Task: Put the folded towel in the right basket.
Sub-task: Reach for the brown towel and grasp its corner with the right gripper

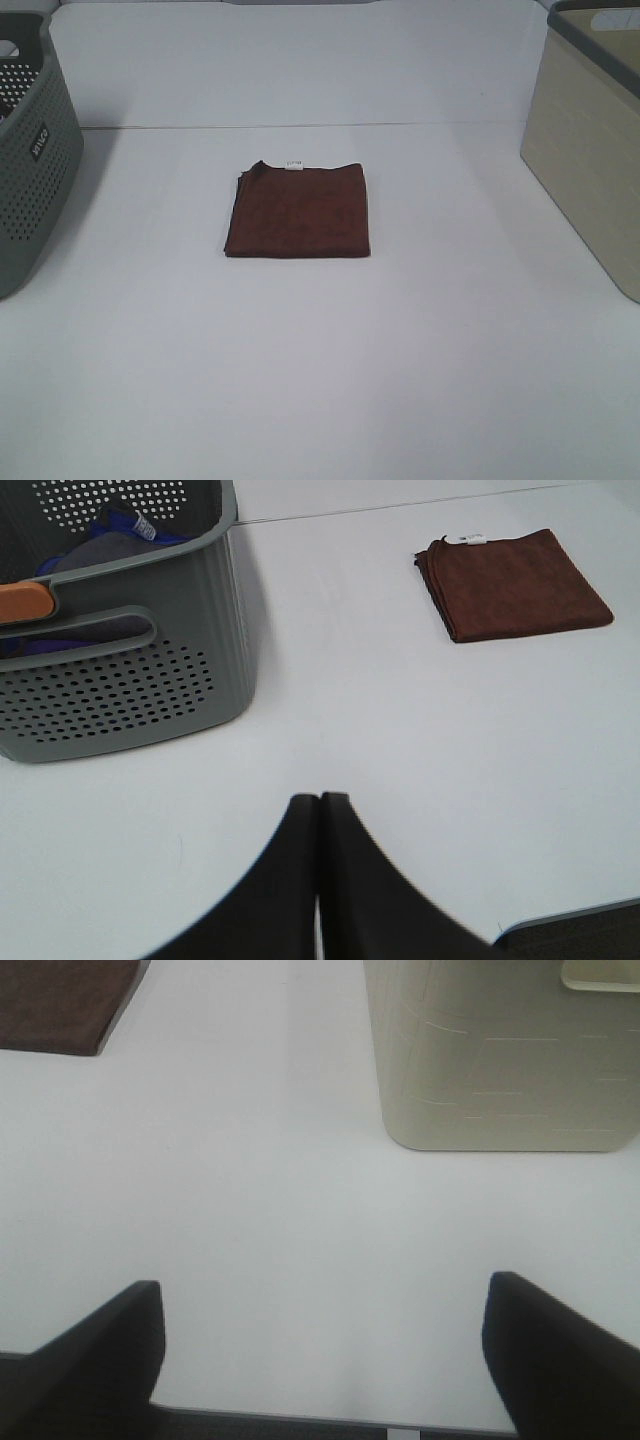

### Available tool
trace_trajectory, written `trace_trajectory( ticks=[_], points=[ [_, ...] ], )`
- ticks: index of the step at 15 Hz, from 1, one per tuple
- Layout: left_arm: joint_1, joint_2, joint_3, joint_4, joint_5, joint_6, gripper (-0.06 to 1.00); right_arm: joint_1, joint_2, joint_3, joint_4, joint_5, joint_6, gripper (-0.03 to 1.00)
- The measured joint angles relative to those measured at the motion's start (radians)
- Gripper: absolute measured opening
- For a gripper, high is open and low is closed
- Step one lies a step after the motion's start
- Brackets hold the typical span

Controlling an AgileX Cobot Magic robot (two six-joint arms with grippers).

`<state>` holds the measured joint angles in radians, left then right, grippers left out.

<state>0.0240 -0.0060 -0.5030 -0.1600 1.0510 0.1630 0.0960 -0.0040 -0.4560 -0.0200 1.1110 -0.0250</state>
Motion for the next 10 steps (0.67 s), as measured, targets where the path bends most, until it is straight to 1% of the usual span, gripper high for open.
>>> trace_trajectory(
  ticks=[10],
  points=[
    [0.0,0.0,0.0,0.0,0.0,0.0,0.0,0.0,0.0,0.0,0.0,0.0,0.0,0.83]
  ],
)
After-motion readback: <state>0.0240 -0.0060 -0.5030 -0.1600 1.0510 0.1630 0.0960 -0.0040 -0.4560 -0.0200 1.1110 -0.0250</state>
